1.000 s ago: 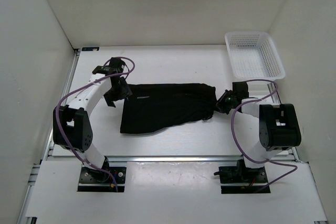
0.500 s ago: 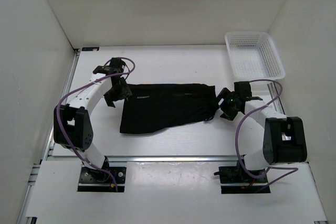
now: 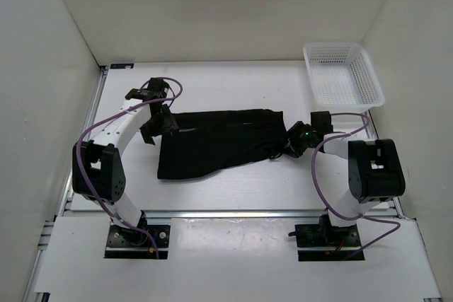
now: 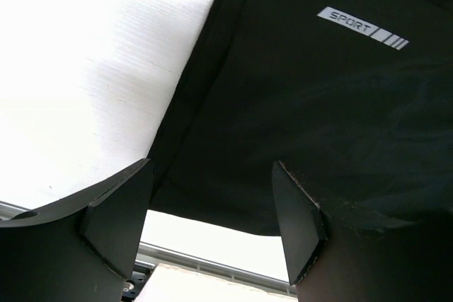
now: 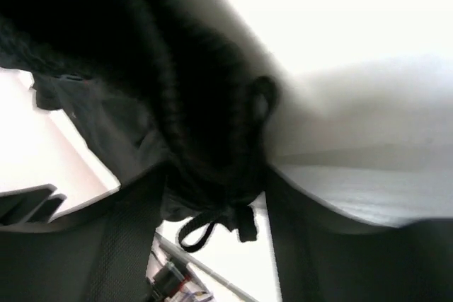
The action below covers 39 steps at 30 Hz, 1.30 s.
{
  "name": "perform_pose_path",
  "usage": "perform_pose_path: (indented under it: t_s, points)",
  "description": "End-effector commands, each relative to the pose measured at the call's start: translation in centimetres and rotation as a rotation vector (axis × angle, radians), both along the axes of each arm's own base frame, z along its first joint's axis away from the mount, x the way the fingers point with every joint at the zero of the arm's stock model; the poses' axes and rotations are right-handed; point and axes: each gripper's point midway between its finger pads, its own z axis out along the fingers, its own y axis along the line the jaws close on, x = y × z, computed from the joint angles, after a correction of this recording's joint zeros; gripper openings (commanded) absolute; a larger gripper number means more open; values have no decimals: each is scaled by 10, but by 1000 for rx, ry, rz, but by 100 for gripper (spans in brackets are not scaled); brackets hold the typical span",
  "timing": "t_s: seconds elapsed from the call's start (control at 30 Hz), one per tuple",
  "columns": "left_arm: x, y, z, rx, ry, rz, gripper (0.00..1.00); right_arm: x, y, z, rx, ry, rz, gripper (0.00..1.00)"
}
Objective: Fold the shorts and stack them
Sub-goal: Fold the shorts
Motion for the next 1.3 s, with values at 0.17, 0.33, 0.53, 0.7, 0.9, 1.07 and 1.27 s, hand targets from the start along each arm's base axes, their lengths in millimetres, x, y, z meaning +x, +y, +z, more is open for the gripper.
perform_pose_path:
  t_s: [0.17,0.33,0.53,0.7,0.9,1.07,1.27]
  points:
    - [1,10,-1,34,-7,4,78,1,-28,-31,-204,61,-71,9]
    - [1,10,-1,34,-7,4,78,7,-37,-16,-262,14,-63,0]
    - [-1,12,-6,28,13,10,78,22,-46,44,-400,-128,-24,0]
    - [4,5,-18,4,40,-7,78,30,-32,83,-530,-220,71,0]
    - [12,-6,-35,-34,84,-47,78,36,-9,110,-609,-303,141,0]
    - [14,-10,-52,-47,129,-50,78,41,14,128,-631,-363,199,0]
    - [22,8,-69,-71,155,4,78,45,49,163,-694,-465,302,0]
